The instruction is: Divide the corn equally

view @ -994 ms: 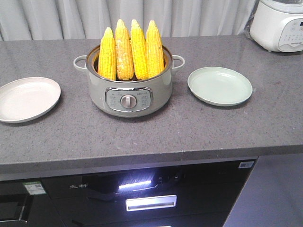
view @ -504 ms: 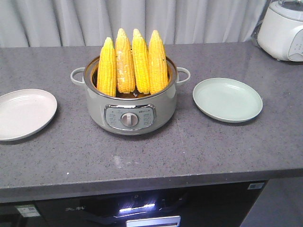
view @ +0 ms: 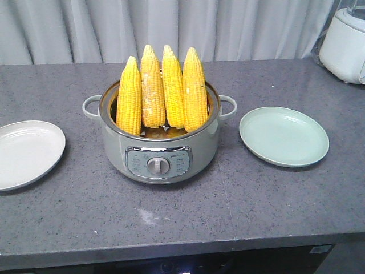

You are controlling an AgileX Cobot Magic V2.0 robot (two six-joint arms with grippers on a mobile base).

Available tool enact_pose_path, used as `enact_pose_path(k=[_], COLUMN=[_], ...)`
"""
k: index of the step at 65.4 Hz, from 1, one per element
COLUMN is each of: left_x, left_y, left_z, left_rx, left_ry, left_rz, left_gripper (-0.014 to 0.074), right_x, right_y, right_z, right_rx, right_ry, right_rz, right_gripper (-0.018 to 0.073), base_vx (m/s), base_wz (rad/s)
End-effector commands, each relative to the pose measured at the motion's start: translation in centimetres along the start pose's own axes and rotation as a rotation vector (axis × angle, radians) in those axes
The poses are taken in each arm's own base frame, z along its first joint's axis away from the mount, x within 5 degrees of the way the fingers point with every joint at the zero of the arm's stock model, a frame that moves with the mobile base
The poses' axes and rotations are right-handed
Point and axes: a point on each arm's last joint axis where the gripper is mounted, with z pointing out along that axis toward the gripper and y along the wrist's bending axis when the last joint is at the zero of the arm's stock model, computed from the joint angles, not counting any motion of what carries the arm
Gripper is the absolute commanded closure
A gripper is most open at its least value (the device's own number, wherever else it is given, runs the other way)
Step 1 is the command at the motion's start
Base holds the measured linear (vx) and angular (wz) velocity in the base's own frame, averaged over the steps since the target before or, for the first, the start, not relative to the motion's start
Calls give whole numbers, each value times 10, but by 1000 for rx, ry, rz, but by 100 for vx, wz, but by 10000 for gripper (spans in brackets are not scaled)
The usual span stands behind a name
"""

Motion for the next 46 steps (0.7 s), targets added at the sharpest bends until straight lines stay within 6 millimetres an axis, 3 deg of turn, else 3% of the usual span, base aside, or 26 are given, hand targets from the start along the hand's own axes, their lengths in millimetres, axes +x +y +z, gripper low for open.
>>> enact_pose_path(k=[1, 46], left_x=[-3, -3], left_y=[0, 0], left_z=[-1, -1], left_rx=[0, 0], left_ry=[-78, -78], left_rz=[0, 0], left_gripper=[603, 603], right_x=[-5, -5], right_y=[0, 0], right_z=[0, 0], right_rx=[6, 6], right_ry=[-71, -71], right_rz=[-10, -10], right_gripper=[570, 570], base_vx=[8, 4], base_wz=[1, 1])
